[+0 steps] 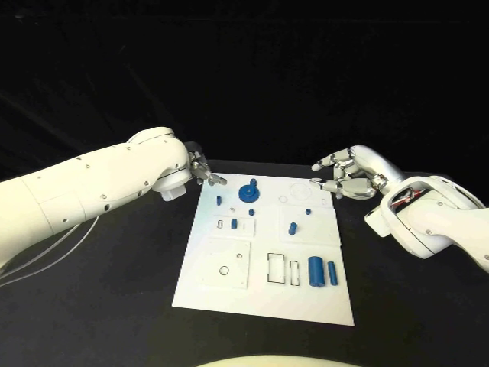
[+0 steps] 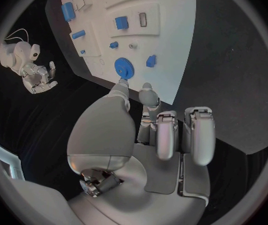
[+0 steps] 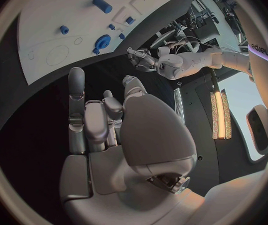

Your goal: Assemble the parts on the task board

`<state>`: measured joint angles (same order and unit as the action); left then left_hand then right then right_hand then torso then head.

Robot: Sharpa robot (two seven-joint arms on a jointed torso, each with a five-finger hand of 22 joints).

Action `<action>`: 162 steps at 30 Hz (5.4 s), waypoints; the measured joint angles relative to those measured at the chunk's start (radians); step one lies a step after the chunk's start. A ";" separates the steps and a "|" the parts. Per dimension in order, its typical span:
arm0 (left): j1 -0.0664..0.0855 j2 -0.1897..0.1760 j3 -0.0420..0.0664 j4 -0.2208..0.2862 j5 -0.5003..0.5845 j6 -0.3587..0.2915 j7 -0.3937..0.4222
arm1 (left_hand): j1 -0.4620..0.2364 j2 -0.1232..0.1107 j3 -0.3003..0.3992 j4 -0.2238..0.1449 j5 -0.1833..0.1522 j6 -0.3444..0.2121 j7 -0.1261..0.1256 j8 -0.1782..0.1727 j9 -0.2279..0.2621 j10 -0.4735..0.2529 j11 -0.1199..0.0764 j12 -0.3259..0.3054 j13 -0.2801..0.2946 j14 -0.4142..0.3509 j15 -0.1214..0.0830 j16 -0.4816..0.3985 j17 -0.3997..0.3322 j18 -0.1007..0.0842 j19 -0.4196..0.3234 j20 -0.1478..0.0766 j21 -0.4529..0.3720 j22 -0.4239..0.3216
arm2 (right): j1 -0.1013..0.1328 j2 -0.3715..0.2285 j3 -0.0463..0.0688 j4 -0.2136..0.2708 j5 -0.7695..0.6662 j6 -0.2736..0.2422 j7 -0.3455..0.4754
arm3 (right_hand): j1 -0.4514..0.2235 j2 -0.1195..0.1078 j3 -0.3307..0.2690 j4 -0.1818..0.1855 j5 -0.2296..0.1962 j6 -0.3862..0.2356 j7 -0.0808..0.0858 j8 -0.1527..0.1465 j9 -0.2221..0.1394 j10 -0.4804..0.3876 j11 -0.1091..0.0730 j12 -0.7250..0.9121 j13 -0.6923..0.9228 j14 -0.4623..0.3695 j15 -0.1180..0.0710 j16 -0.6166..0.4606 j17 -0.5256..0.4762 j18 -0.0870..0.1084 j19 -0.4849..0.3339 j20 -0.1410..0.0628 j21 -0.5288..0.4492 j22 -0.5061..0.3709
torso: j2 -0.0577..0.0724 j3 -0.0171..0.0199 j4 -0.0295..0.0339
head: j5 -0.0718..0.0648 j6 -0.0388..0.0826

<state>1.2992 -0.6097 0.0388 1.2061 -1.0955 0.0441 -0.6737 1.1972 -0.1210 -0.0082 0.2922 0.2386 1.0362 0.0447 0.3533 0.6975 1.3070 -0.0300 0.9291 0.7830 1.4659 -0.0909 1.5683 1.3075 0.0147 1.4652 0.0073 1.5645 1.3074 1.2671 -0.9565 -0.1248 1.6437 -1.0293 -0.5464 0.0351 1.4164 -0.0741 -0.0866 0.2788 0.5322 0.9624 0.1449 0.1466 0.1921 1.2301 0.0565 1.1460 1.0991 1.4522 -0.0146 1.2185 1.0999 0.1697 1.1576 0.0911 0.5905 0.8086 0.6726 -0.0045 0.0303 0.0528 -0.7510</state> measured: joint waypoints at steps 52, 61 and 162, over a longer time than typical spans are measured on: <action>-0.023 0.101 -0.036 -0.161 -0.017 0.128 0.037 | -0.008 0.034 -0.040 -0.001 -0.029 0.021 0.000 -0.019 -0.024 0.000 0.000 0.004 -0.006 0.000 0.000 0.000 0.000 0.000 0.000 0.007 0.000 0.000 | -0.001 0.002 0.000 0.008 0.000 0.000 0.001 | 0.000 0.000 0.000 0.000 0.000 0.000 0.000 0.000 0.000 0.000 0.000 0.000 0.000 0.000 0.000 0.000 0.001 0.000 0.000 0.000 0.000 0.000 | 0.001 -0.0008 -0.0006 | -0.001 -0.005; -0.024 0.102 -0.036 -0.164 -0.017 0.130 0.038 | 0.015 0.057 -0.040 -0.001 -0.029 0.021 0.000 -0.023 -0.029 0.000 0.000 0.008 -0.006 0.000 0.000 0.000 0.001 0.000 0.000 0.007 0.000 0.000 | -0.001 0.002 0.000 0.008 0.000 0.000 0.002 | 0.000 0.000 0.000 0.000 0.000 0.000 0.000 0.000 0.000 0.000 0.000 0.000 0.000 0.000 0.000 0.000 0.001 0.000 0.000 0.000 0.000 0.000 | 0.001 -0.0007 -0.0002 | -0.001 -0.007; -0.106 -0.138 -0.052 0.259 0.032 -0.081 0.067 | 0.078 -0.045 0.562 -0.032 -0.012 0.002 0.005 0.035 0.031 0.028 -0.006 0.047 0.002 0.000 0.007 0.000 0.000 0.000 0.000 0.007 -0.005 0.001 | -0.001 -0.006 0.000 0.004 0.018 0.035 0.017 | 0.000 0.000 0.003 0.003 0.000 0.000 0.000 0.004 0.000 0.000 0.000 0.000 0.001 0.000 0.000 0.000 0.002 0.000 0.000 0.000 0.000 0.002 | -0.011 0.0015 0.0064 | 0.019 -0.034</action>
<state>1.1936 -0.7475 -0.0128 1.4655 -1.0634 -0.0369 -0.6071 1.2753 -0.1663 0.5539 0.2605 0.2265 1.0378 0.0492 0.3882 0.7288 1.3349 -0.0359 0.9764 0.7852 1.4657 -0.0836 1.5683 1.3073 0.0146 1.4652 0.0143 1.5594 1.3081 1.2661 -0.9622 -0.1250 1.6481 -1.0117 -0.5119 0.0521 1.4164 -0.0741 -0.0838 0.2817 0.5323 0.9624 0.1449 0.1505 0.1925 1.2302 0.0566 1.1460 1.1001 1.4522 -0.0145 1.2185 1.1021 0.1698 1.1576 0.0911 0.5905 0.8104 0.6616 -0.0030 0.0367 0.0719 -0.7848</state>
